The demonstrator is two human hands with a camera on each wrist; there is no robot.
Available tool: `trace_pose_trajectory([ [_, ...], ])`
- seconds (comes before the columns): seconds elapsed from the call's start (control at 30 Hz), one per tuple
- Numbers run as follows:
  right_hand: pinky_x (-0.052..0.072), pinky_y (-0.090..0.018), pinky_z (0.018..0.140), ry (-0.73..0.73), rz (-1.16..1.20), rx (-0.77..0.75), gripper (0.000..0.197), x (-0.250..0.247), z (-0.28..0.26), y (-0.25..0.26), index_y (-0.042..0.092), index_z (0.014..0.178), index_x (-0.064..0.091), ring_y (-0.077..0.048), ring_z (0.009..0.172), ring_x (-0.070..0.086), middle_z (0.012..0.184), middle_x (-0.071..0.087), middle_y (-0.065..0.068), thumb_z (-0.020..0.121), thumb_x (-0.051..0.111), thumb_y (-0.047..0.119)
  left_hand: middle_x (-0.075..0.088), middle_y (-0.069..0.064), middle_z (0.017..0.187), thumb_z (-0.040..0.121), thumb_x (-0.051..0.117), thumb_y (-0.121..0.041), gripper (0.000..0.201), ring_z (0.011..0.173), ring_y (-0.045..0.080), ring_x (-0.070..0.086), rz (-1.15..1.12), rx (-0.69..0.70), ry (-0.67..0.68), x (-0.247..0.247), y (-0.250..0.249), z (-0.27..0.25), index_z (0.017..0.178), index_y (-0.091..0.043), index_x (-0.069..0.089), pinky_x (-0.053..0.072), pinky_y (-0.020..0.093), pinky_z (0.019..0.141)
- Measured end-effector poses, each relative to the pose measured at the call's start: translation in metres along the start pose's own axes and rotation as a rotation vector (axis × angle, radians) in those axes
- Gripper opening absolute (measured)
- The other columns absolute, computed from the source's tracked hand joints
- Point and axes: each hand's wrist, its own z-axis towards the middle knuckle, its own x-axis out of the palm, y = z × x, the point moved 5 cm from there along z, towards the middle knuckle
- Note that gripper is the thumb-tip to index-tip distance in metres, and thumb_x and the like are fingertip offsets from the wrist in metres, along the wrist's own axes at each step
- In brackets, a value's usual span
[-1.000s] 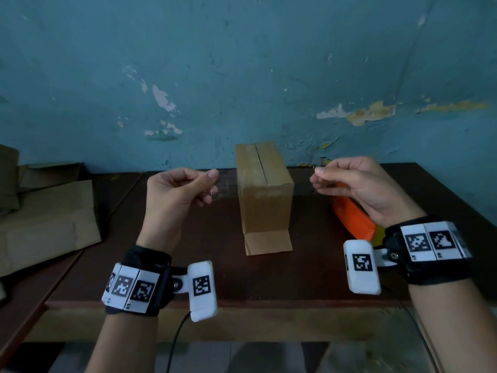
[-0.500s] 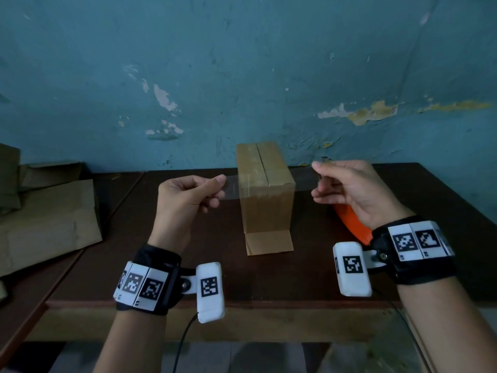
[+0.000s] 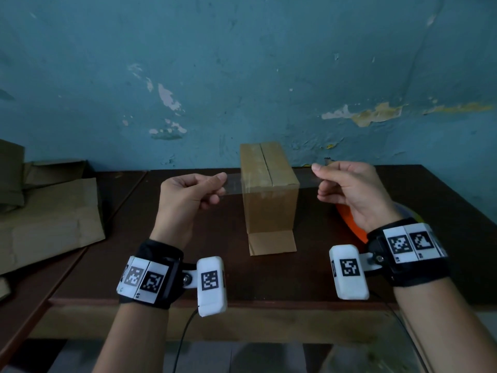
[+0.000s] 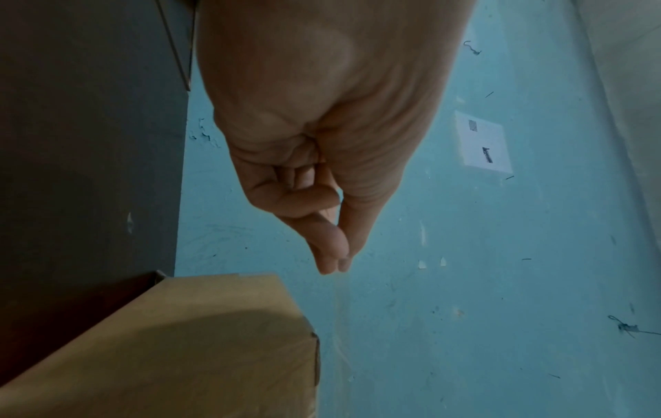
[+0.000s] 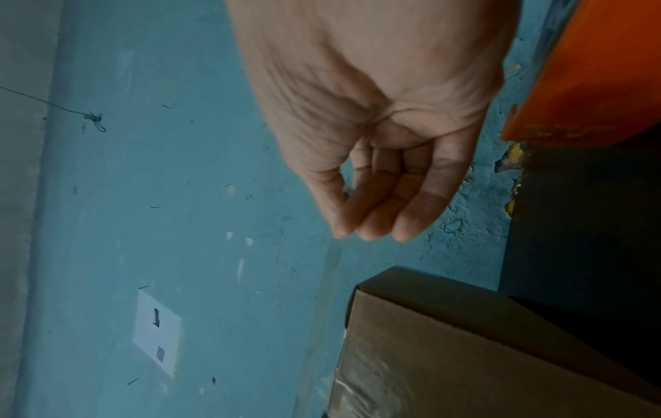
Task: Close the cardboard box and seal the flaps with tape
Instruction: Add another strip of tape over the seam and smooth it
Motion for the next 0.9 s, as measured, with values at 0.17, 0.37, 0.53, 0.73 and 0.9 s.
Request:
trace_pose_trajectory([
  [0.17,0.06,-0.026,0.06,-0.017,0.002,-0.005,0.024,0.0,0.002,-0.003,0.0,0.094,0.069,-0.01,0.057,0.064,0.061,0.064,0.0,0.087,0.078,0.021,0.071,0.002,0.067,0.085,0.082,-0.019,0.02,0.052,0.004,0.055,0.0,-0.011,0.012,0.0,0.003,0.003,0.073,-0.007,0.071,0.04,0.013,0.048],
  [0.37,0.059,-0.025,0.058,-0.042,0.014,0.0,0.025,0.0,0.005,-0.007,-0.001,0.095,0.07,-0.01,0.056,0.063,0.061,0.064,0.0,0.087,0.078,0.021,0.07,0.001,0.066,0.086,0.081,-0.018,0.019,0.052,0.003,0.055,-0.015,-0.02,0.025,0.001,0.007,0.005,0.074,-0.007,0.071,0.04,0.012,0.048],
  [0.53,0.059,-0.024,0.058,-0.044,0.019,-0.007,0.02,0.001,0.006,-0.008,0.003,0.09,0.069,-0.009,0.056,0.063,0.061,0.063,0.001,0.087,0.078,0.021,0.07,0.001,0.066,0.086,0.081,-0.019,0.019,0.053,0.004,0.056,-0.018,-0.018,0.033,0.001,0.008,0.007,0.074,-0.006,0.071,0.04,0.013,0.049],
  [0.73,0.059,-0.026,0.059,-0.045,-0.038,0.031,0.019,0.0,0.008,-0.02,0.006,0.084,0.069,-0.009,0.056,0.064,0.059,0.064,0.002,0.087,0.078,0.022,0.071,0.0,0.065,0.086,0.081,-0.018,0.018,0.054,0.004,0.057,0.005,-0.032,0.028,0.0,0.019,0.007,0.077,-0.004,0.072,0.041,0.013,0.051],
  [0.9,0.06,-0.026,0.059,-0.006,-0.072,0.117,0.021,0.002,0.009,-0.032,0.005,0.087,0.07,-0.009,0.057,0.063,0.061,0.064,0.001,0.086,0.079,0.024,0.073,0.003,0.07,0.087,0.079,-0.016,0.017,0.056,0.004,0.058,0.019,-0.082,0.031,0.001,0.03,0.005,0.083,-0.001,0.074,0.044,0.015,0.052],
])
